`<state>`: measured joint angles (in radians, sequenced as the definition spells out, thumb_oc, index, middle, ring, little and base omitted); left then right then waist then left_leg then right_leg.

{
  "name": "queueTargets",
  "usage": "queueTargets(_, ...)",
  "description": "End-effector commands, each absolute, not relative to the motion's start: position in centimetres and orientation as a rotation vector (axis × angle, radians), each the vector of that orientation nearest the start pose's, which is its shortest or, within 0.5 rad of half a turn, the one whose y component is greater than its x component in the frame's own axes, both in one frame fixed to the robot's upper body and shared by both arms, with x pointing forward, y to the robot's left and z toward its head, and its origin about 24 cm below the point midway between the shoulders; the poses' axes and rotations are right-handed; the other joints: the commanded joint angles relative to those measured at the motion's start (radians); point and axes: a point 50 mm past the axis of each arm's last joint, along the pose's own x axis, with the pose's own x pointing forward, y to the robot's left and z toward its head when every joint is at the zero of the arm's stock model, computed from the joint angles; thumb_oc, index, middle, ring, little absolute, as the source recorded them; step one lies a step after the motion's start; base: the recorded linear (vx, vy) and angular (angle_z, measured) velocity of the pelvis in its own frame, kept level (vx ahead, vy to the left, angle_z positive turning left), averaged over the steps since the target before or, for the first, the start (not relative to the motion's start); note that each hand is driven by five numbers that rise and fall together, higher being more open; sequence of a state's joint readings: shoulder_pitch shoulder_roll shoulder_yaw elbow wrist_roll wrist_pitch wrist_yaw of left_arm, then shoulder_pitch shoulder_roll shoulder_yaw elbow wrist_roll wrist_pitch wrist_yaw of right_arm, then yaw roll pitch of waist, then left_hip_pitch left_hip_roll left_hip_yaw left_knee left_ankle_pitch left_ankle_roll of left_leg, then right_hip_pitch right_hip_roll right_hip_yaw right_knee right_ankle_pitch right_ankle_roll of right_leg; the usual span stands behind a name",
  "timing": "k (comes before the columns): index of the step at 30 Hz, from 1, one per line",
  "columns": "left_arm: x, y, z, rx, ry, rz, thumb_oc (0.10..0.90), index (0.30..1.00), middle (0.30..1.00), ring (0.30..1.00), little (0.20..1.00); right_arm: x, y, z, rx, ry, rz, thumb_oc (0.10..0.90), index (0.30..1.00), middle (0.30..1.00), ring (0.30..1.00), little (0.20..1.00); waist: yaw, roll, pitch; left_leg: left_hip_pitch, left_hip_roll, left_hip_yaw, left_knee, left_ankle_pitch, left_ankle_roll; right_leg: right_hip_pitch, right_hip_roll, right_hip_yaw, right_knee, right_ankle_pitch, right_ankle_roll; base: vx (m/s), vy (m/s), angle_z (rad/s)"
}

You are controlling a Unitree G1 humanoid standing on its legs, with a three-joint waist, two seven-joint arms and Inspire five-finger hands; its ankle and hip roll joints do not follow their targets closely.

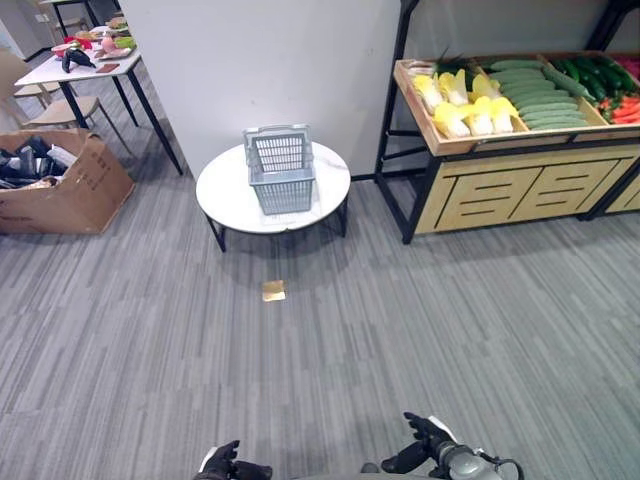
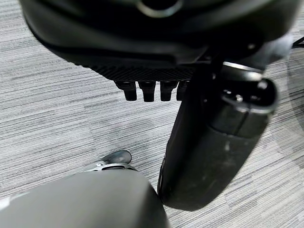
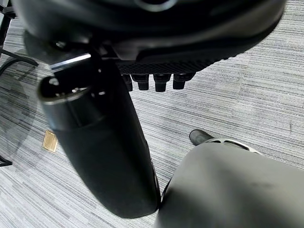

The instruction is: Get the vegetables into the basket

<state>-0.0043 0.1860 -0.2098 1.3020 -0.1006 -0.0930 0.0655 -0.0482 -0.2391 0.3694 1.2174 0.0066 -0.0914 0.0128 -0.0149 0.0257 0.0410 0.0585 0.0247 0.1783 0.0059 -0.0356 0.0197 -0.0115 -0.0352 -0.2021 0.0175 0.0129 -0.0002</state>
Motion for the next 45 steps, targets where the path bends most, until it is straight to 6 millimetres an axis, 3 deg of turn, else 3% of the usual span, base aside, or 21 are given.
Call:
queueTargets(1,7.6,19.8,-17.1,0.259,1.22,-0.02,0.9,1.0,1.0,1.0,1.0,10.4,-23.1,-15.9,-0.512,1.171,0.188,0.9,1.0,1.0,1.0,1.0,-0.004,-0.04,0.013,0.021,0.094,-0.024,-0.093,0.068,-0.114,0.04,-0.133,0.027,-0.105,0.101,0.161,0.0,0.0,0.0)
queueTargets(22,10.1,18.6,-16.3,0.294,1.089,-0.096,0.9,1.0,1.0,1.0,1.0,11.5,-25.7,-15.0,-0.572,1.163,0.082,0.9,1.0,1.0,1.0,1.0,0.001,-0.013,0.063,-0.014,0.113,-0.047,-0.093,0.094,-0.122,0.015,-0.117,0.013,-0.094,0.098,0.152,0.0,-0.008,0.02)
queueTargets(24,10.9,18.7,-15.8,0.307,1.047,-0.119,0.9,1.0,1.0,1.0,1.0,12.2,-26.5,-14.5,-0.58,1.144,0.046,0.9,1.0,1.0,1.0,1.0,0.001,-0.005,0.085,-0.033,0.127,-0.054,-0.093,0.108,-0.126,-0.019,-0.108,0.011,-0.052,0.08,0.144,-0.04,-0.08,0.02)
queueTargets(26,9.4,20.2,-16.5,0.402,1.147,-0.09,0.9,1.0,1.0,1.0,1.0,13.4,-26.2,-14.2,-0.57,1.105,0.03,0.9,1.0,1.0,1.0,1.0,0.0,-0.004,0.11,-0.057,0.149,-0.063,-0.093,0.128,-0.133,-0.069,-0.087,0.011,0.008,0.043,0.125,-0.03,-0.143,0.07)
queueTargets(29,11.1,20.9,-16.0,0.469,1.098,-0.08,0.9,1.0,1.0,1.0,1.0,13.9,-26.1,-14.0,-0.569,1.084,0.018,0.9,1.0,1.0,1.0,1.0,0.001,-0.004,0.123,-0.071,0.159,-0.072,-0.083,0.139,-0.136,-0.085,-0.076,0.013,0.032,0.025,0.112,0.01,-0.103,0.11)
queueTargets(32,12.2,21.0,-15.7,0.443,1.081,-0.032,0.9,1.0,1.0,1.0,1.0,14.6,-25.8,-13.9,-0.57,1.061,0.016,0.9,1.0,1.0,1.0,1.0,0.001,-0.014,0.144,-0.124,0.162,-0.087,0.031,0.124,-0.138,-0.089,-0.067,0.019,0.031,0.015,0.093,0.04,-0.158,0.06)
queueTargets(34,12.4,20.8,-15.7,0.431,1.088,-0.031,0.9,1.0,1.0,1.0,1.0,14.8,-25.8,-13.8,-0.579,1.05,0.026,0.9,1.0,1.0,1.0,1.0,0.002,-0.023,0.168,-0.201,0.15,-0.108,0.208,0.152,-0.152,-0.065,-0.063,0.021,0.014,0.007,0.073,0.1,-0.174,0.04)
queueTargets(35,12.4,20.8,-15.7,0.431,1.088,-0.031,0.9,1.0,1.0,1.0,1.0,14.8,-25.8,-13.8,-0.579,1.049,0.026,0.9,1.0,1.0,1.0,1.0,0.001,-0.022,0.167,-0.205,0.151,-0.11,0.213,0.15,-0.153,-0.066,-0.062,0.02,0.014,0.007,0.072,0.19,-0.137,0.02)
queueTargets(36,12.6,20.3,-15.8,0.418,1.084,-0.055,0.9,1.0,1.0,1.0,1.0,15.1,-26.0,-13.6,-0.588,1.048,0.026,0.9,1.0,1.0,1.0,1.0,0.009,-0.028,0.187,-0.267,0.117,-0.169,0.306,0.184,-0.152,-0.04,-0.061,0.026,0.008,-0.011,0.064,0.12,-0.043,0.03)
queueTargets(39,12.9,20.5,-15.6,0.408,1.076,-0.048,0.9,1.0,1.0,1.0,1.0,15.0,-26.0,-13.6,-0.594,1.052,0.03,0.9,1.0,1.0,1.0,1.0,0.011,-0.031,0.186,-0.292,0.115,-0.187,0.232,0.18,-0.143,-0.032,-0.063,0.032,0.005,-0.021,0.071,0.2,0.046,-0.07)
queueTargets(40,12.9,20.8,-15.6,0.408,1.078,-0.036,0.9,1.0,1.0,1.0,1.0,14.8,-25.9,-13.8,-0.594,1.062,0.036,0.9,1.0,1.0,1.0,1.0,0.012,-0.035,0.178,-0.303,0.147,-0.177,0.146,0.175,-0.137,-0.029,-0.067,0.038,0.005,-0.034,0.083,0.2,0.105,-0.16)
queueTargets(41,12.9,20.8,-15.6,0.408,1.078,-0.036,0.9,1.0,1.0,1.0,1.0,14.8,-25.9,-13.8,-0.594,1.062,0.036,0.9,1.0,1.0,1.0,1.0,0.012,-0.036,0.179,-0.301,0.147,-0.175,0.144,0.175,-0.137,-0.028,-0.068,0.039,0.006,-0.035,0.084,0.31,0.225,-0.18)
queueTargets(42,12.4,20.8,-15.8,0.417,1.093,-0.046,0.9,1.0,1.0,1.0,1.0,14.5,-25.9,-13.9,-0.593,1.071,0.038,0.9,1.0,1.0,1.0,1.0,0.019,-0.026,0.173,-0.349,0.202,-0.161,0.04,0.246,-0.153,-0.009,-0.073,0.045,0.013,-0.056,0.095,0.27,0.224,-0.15)
queueTargets(45,11.7,21.2,-15.9,0.416,1.114,-0.037,0.9,1.0,1.0,1.0,1.0,13.9,-26.1,-14.1,-0.581,1.089,0.027,0.9,1.0,1.0,1.0,1.0,0.03,-0.018,0.166,-0.369,0.229,-0.119,-0.026,0.307,-0.175,0.036,-0.08,0.046,0.014,-0.079,0.105,0.24,0.196,-0.04)
